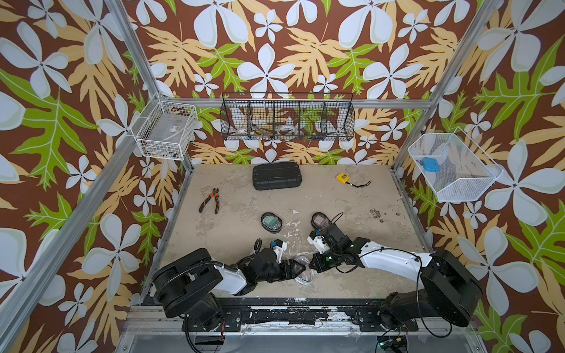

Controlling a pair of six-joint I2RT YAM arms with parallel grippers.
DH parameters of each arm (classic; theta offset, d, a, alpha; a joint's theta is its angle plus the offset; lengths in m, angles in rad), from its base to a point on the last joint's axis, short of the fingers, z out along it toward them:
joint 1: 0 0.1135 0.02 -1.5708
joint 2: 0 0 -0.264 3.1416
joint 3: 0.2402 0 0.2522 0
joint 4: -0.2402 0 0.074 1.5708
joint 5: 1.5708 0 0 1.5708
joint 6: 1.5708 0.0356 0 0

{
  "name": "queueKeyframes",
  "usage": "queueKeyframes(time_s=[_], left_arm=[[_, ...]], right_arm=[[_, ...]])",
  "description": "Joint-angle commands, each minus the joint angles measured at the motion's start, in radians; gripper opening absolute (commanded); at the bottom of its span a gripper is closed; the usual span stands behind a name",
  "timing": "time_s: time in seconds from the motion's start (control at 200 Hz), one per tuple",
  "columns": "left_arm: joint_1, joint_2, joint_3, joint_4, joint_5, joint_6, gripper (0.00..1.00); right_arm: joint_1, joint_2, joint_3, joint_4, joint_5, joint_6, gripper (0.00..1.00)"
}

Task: Pack away charging kits
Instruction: Close the storage bag at the center of the board, then pick up the storage bag at the center of the board.

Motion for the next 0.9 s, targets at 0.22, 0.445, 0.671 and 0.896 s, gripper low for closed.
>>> queueKeyframes(time_s=[0.22,0.445,0.671,0.896], left_arm=[[0.0,0.117,0.016,0.105,0.061,-0.096,0.66],[0.002,0.165,0.004,0.185,0.063,-0.143,0.55],[0.001,0.182,0.001,0.191,0.045,-0.155,0.37],[0.007,0.206,-0.016,0.254,0.04,-0.181,0.26]], right_arm=[[0.021,-0.001,0.031,0.0,-0.012,-0.015,0.0],[0.035,0.021,0.023,0.018,-0.025,-0.005,0.0],[0.036,0.01,0.021,0.015,-0.022,-0.006,0.0],[0.035,-0.002,0.042,-0.015,-0.01,-0.021,0.01]])
